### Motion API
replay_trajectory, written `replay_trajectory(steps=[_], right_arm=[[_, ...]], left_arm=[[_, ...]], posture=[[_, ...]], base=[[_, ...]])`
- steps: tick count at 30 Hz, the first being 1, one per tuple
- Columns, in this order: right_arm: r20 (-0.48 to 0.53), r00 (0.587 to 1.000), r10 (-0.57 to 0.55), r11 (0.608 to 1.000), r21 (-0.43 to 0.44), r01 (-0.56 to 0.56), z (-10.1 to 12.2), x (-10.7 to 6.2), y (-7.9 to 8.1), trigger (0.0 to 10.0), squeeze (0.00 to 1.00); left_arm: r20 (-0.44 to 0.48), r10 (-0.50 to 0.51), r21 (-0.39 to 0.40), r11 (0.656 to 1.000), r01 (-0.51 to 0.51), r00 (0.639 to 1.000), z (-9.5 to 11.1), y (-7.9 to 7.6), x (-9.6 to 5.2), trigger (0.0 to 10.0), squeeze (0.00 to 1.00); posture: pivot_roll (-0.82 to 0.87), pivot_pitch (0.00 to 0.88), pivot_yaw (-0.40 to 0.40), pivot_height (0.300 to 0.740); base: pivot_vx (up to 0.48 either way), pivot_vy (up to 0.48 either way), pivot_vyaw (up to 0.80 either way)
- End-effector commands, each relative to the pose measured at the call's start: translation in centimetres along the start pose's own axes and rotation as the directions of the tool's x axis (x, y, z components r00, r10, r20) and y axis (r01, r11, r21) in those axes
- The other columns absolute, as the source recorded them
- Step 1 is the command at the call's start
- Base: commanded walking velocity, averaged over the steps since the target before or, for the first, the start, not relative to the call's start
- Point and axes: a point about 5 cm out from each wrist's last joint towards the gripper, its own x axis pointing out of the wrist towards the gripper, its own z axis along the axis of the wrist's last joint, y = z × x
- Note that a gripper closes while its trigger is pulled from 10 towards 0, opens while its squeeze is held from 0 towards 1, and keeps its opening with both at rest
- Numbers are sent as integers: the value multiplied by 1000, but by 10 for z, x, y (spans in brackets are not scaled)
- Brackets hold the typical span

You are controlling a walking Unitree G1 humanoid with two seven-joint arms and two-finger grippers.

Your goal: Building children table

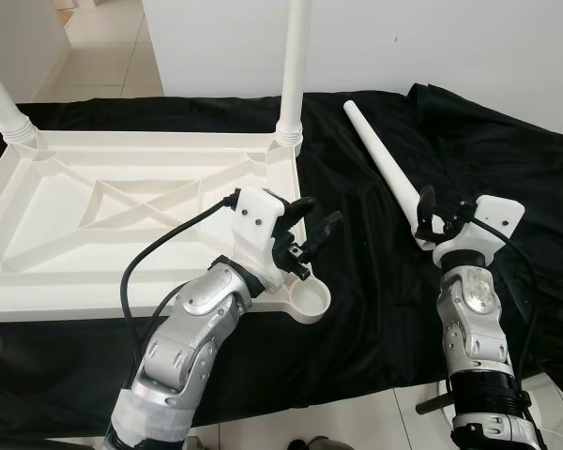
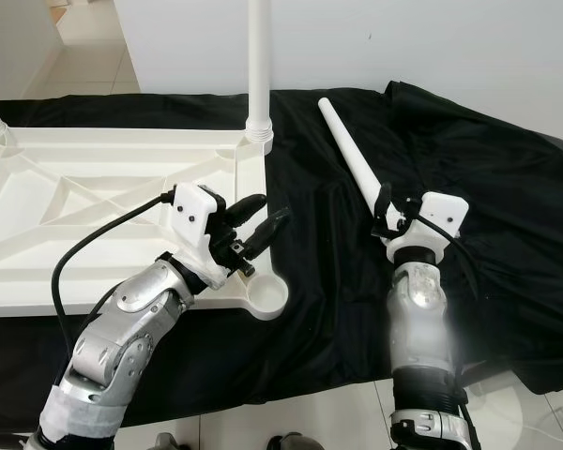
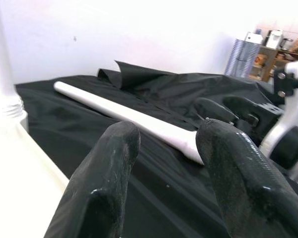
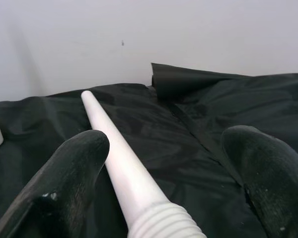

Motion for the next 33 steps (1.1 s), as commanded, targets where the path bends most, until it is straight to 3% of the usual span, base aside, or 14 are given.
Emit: replay_trajectory(steps=[1, 5, 19, 33], right_arm=[[-25, 1000, -15, 1000, -9, 14, -4, 0, -6, 10000, 0], [-68, 997, 39, 999, -5, -40, -8, 8, -14, 10000, 0], [-203, 954, 222, 975, 22, -222, -33, 20, -14, 10000, 0], [-287, 914, 286, 958, 59, -281, -46, 38, -9, 10000, 0]], left_arm=[[1, 3, 20, 1000, -3, 1000, 1, 3, 1, 10000, 0], [-22, -18, 72, 997, 20, 1000, 1, 7, 7, 10000, 0], [-41, -68, 60, 996, 70, 997, -3, -6, 10, 10000, 0], [-59, -75, 83, 993, 80, 995, 0, -6, 7, 10000, 0]], posture=[[-58, 119, -45, 740], [-68, 134, -31, 740], [-57, 140, -28, 740], [-6, 171, -21, 740]], base=[[0, 0, 0], [0, 0, 0], [0, 0, 0], [0, 0, 0]])
